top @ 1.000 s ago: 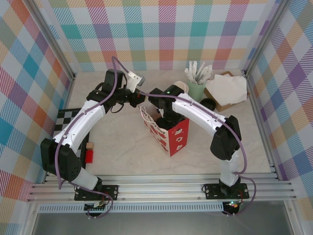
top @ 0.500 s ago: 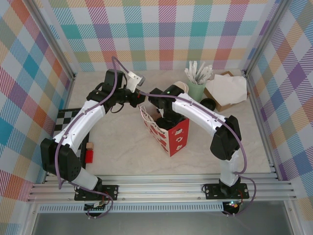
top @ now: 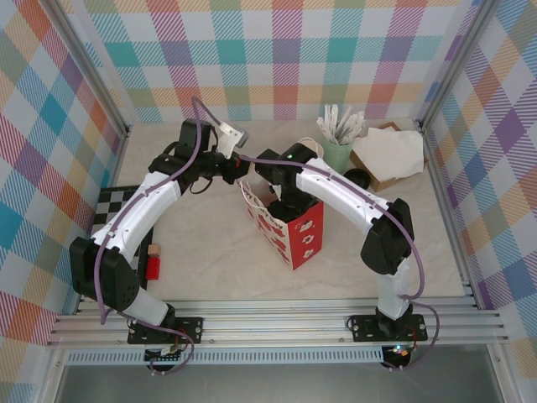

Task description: Pack the takeout coffee

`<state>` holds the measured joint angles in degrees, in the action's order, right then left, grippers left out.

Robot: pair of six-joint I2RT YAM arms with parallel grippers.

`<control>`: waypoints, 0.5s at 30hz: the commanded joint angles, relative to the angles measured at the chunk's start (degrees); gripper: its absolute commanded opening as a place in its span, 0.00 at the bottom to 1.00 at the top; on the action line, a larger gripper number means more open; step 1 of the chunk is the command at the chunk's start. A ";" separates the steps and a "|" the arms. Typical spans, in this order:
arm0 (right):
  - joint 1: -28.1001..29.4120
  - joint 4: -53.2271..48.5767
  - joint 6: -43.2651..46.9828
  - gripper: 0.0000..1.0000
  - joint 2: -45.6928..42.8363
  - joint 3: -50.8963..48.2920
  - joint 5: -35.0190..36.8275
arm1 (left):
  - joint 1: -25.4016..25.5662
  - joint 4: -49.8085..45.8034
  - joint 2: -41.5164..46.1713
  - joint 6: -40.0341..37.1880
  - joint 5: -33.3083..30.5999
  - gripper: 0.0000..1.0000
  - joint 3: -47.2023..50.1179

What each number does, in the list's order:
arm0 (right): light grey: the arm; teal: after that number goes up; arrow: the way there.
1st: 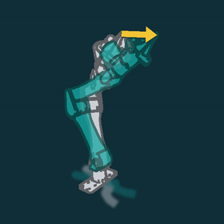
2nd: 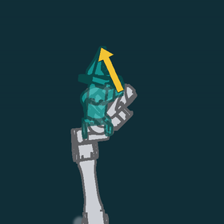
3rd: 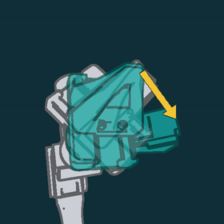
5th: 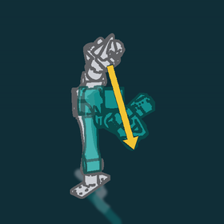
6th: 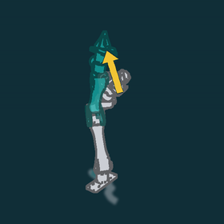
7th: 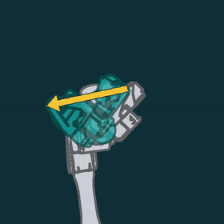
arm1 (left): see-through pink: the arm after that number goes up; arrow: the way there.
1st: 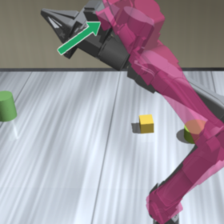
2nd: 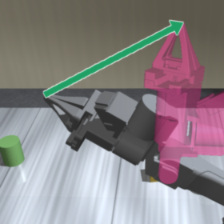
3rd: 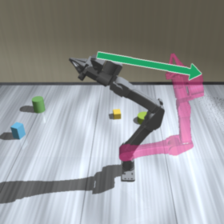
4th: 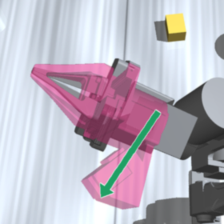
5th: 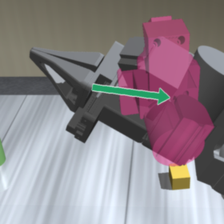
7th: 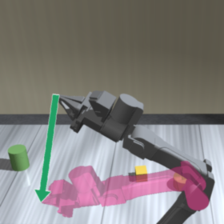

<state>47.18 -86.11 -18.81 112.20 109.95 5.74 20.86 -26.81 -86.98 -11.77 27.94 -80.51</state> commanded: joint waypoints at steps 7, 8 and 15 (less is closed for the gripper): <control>-0.24 -6.50 -1.15 0.56 1.67 1.11 0.15 | -0.80 1.52 1.10 -0.22 0.17 0.00 1.00; -0.24 -6.67 -1.23 0.56 1.86 1.17 0.15 | -0.75 1.86 1.34 -0.05 0.46 0.00 1.15; -0.24 -7.04 -1.58 0.56 2.85 2.81 -0.70 | 0.21 5.62 3.91 0.53 2.38 0.00 2.73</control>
<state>47.18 -88.20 -19.22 113.82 111.50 5.72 20.93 -24.82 -85.78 -11.38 29.52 -78.63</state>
